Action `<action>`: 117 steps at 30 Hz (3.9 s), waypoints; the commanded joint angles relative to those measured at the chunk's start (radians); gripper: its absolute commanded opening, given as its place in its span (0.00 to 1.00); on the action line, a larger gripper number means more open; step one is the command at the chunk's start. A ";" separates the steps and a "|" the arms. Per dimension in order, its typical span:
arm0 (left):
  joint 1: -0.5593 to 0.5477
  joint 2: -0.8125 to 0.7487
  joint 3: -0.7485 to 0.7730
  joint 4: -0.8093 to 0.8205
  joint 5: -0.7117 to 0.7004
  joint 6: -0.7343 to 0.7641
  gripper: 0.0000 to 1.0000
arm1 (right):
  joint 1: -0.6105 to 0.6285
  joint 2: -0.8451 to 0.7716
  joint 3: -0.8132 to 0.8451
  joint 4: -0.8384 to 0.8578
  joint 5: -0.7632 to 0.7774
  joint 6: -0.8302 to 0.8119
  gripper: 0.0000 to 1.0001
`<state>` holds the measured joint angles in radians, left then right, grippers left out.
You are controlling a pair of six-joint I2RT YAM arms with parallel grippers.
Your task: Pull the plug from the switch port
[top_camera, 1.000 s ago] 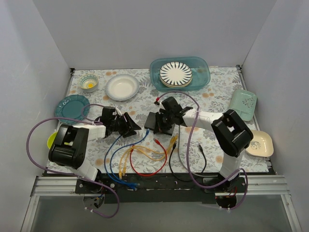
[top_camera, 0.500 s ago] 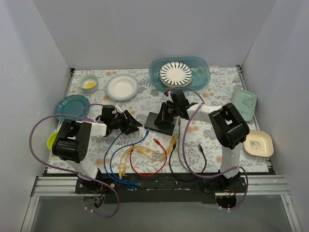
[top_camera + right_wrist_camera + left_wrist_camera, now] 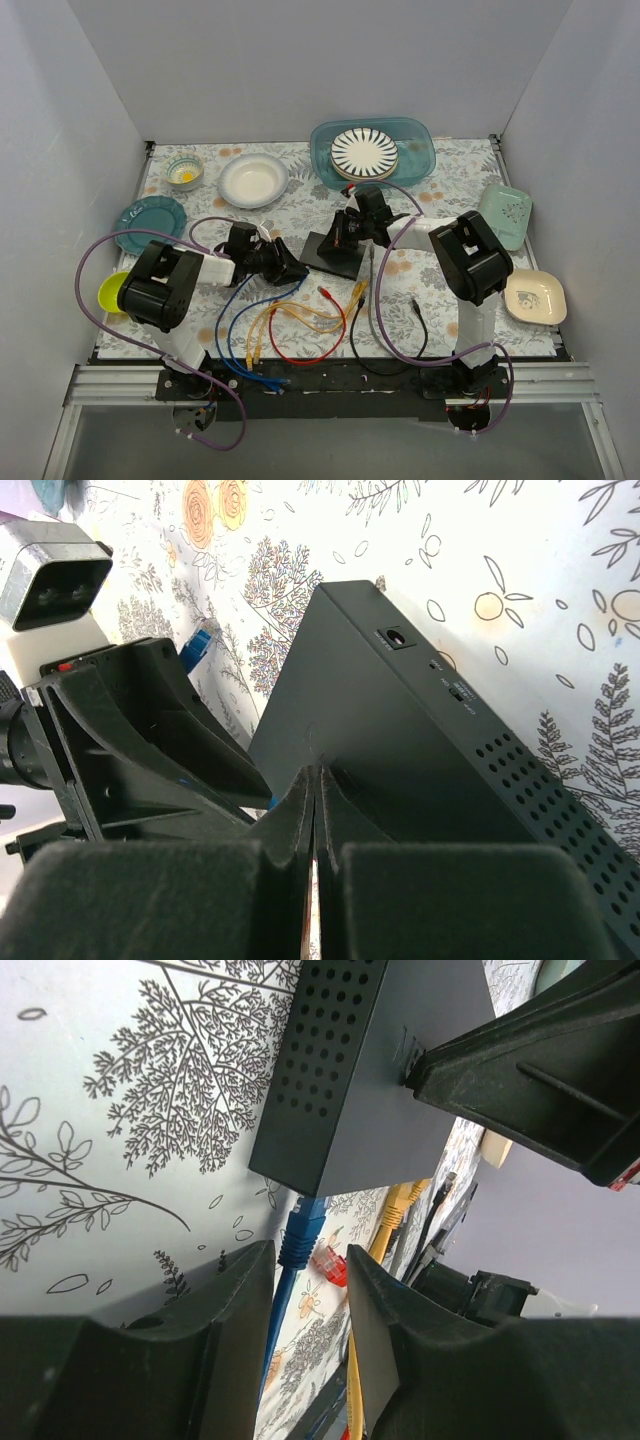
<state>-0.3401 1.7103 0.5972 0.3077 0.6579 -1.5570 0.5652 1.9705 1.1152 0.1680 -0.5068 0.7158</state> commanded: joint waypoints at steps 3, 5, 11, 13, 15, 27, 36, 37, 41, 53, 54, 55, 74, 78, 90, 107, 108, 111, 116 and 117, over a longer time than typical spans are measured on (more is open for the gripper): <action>-0.004 0.029 -0.004 0.010 -0.083 -0.041 0.34 | 0.001 0.034 -0.034 -0.050 0.034 -0.022 0.01; -0.004 0.041 -0.002 0.021 -0.098 -0.074 0.34 | 0.002 0.034 -0.034 -0.051 0.030 -0.026 0.01; -0.005 0.060 0.006 0.037 -0.132 -0.129 0.34 | -0.001 0.030 -0.037 -0.053 0.021 -0.029 0.01; -0.005 0.072 0.015 0.028 -0.139 -0.136 0.33 | -0.002 0.030 -0.040 -0.050 0.019 -0.029 0.01; -0.005 0.078 0.018 0.025 -0.156 -0.150 0.32 | -0.002 0.030 -0.044 -0.044 0.016 -0.029 0.01; -0.005 0.130 0.055 -0.008 -0.165 -0.140 0.20 | -0.002 0.030 -0.075 -0.022 0.004 -0.021 0.01; -0.005 0.127 0.047 -0.004 -0.146 -0.106 0.00 | -0.002 0.034 -0.080 -0.021 0.004 -0.018 0.01; -0.005 0.126 0.044 0.004 -0.142 -0.103 0.00 | -0.002 0.034 -0.080 -0.021 0.004 -0.018 0.01; -0.005 0.115 0.035 0.007 -0.129 -0.084 0.00 | -0.004 0.044 -0.077 -0.022 0.004 -0.013 0.01; -0.005 0.077 -0.059 -0.010 -0.015 -0.028 0.00 | -0.021 0.070 -0.068 -0.016 -0.009 0.001 0.01; -0.005 0.065 -0.071 -0.022 -0.012 -0.023 0.00 | -0.021 0.071 -0.066 -0.016 -0.009 0.001 0.01; -0.005 0.055 -0.073 -0.028 -0.012 -0.020 0.00 | -0.022 0.073 -0.066 -0.016 -0.009 0.001 0.01; 0.024 -0.324 0.168 -0.742 -0.734 0.087 0.00 | -0.022 -0.108 -0.069 -0.277 0.263 -0.136 0.01; 0.026 -0.331 0.159 -0.774 -0.767 0.069 0.24 | -0.016 -0.212 -0.087 -0.294 0.324 -0.167 0.13; 0.006 -0.596 0.159 -0.737 -0.835 0.005 0.56 | 0.030 -0.637 -0.161 -0.464 0.537 -0.271 0.26; -0.675 -0.064 0.406 -0.177 -0.592 -0.029 0.48 | 0.015 -0.964 -0.203 -0.602 0.703 -0.135 0.25; -0.689 -0.060 0.377 -0.132 -0.589 -0.031 0.48 | 0.015 -0.979 -0.189 -0.601 0.705 -0.128 0.25; -0.701 0.018 0.445 -0.137 -0.603 -0.026 0.47 | 0.016 -1.018 -0.157 -0.619 0.705 -0.122 0.25; -0.723 0.196 0.549 -0.377 -0.613 -0.044 0.43 | 0.013 -1.059 -0.160 -0.644 0.731 -0.131 0.24; -0.729 0.206 0.553 -0.415 -0.635 -0.054 0.43 | 0.013 -1.065 -0.161 -0.654 0.737 -0.134 0.24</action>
<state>-1.0447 1.8648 1.1011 0.0635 0.0620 -1.5902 0.5827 0.9337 0.9264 -0.4515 0.1848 0.5758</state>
